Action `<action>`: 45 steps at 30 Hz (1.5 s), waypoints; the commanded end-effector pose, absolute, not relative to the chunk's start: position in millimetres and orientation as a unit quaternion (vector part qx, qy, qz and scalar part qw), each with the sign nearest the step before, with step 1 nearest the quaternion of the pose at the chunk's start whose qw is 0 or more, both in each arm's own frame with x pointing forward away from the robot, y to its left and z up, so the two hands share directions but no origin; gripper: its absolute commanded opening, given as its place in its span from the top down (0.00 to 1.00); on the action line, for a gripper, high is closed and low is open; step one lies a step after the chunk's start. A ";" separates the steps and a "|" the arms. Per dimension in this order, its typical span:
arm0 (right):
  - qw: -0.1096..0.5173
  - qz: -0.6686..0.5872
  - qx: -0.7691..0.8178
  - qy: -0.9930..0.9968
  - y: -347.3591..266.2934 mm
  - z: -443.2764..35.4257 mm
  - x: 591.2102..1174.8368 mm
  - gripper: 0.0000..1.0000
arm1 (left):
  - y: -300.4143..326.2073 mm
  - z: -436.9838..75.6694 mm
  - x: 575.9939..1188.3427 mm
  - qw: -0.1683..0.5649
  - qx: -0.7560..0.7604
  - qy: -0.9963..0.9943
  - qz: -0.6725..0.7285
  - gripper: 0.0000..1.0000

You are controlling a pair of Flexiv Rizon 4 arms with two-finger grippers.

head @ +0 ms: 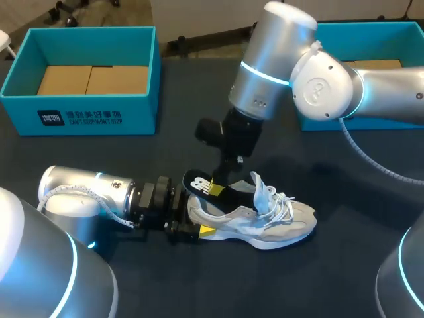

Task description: Take the shoe out of the shoebox, open the shoe tongue, remove and reinsert the insole, then place the shoe into the shoebox

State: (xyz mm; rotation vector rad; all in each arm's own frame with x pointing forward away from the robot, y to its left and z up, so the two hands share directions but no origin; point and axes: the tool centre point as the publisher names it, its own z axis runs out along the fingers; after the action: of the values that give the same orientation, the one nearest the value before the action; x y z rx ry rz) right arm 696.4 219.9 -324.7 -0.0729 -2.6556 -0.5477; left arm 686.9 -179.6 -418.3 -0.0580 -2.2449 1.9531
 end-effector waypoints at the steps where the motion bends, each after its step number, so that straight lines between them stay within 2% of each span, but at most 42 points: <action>1: 0.207 -0.193 -0.026 -0.959 217.3 -315.3 694.5 1.00 | -180.1 -421.9 688.6 0.082 -0.019 -0.752 0.654 1.00; 12: 0.197 -0.194 0.004 -0.961 200.5 -282.0 712.7 1.00 | -180.1 -421.9 688.6 0.082 -0.019 -0.752 0.654 1.00; 21: 0.216 -0.208 0.024 -0.954 194.2 -282.5 735.8 1.00 | -180.1 -421.9 688.6 0.082 -0.019 -0.752 0.654 1.00; 22: 0.221 -0.211 0.025 -0.952 194.9 -284.3 738.1 0.92 | -180.1 -421.9 688.6 0.082 -0.019 -0.752 0.654 1.00; 23: 0.226 -0.213 0.027 -0.950 195.1 -286.5 740.6 0.68 | -180.1 -421.9 688.6 0.082 -0.019 -0.752 0.654 1.00; 24: 0.230 -0.213 0.025 -0.949 195.4 -288.9 742.5 0.62 | -180.1 -421.9 688.6 0.082 -0.019 -0.752 0.654 1.00; 27: 0.243 -0.214 0.022 -0.946 196.8 -296.5 746.8 0.52 | -180.1 -421.9 688.6 0.082 -0.019 -0.752 0.654 1.00; 28: 0.246 -0.216 0.024 -0.945 197.4 -298.9 748.0 0.38 | -180.1 -421.9 688.6 0.082 -0.019 -0.752 0.654 1.00; 29: 0.248 -0.216 0.023 -0.944 197.7 -301.2 748.8 0.31 | -180.1 -421.9 688.6 0.082 -0.019 -0.752 0.654 1.00; 33: 0.256 -0.219 0.019 -0.941 199.0 -307.4 750.6 0.45 | -180.1 -421.9 688.6 0.082 -0.019 -0.752 0.654 1.00; 39: 0.281 -0.222 0.012 -0.934 199.8 -316.1 747.8 0.45 | -180.1 -421.9 688.6 0.082 -0.019 -0.752 0.654 1.00; 41: 0.288 -0.225 0.008 -0.931 199.4 -319.5 744.6 0.51 | -180.1 -421.9 688.6 0.082 -0.019 -0.752 0.654 1.00; 45: 0.301 -0.227 -0.001 -0.926 199.5 -324.3 736.4 0.53 | -180.1 -421.9 688.6 0.082 -0.019 -0.752 0.654 1.00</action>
State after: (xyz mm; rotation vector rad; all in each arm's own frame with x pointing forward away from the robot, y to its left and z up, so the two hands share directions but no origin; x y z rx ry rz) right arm 737.4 197.0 -317.9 -0.0023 -2.4691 -0.5948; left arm 686.9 -179.6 -418.3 -0.0580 -2.2448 1.9532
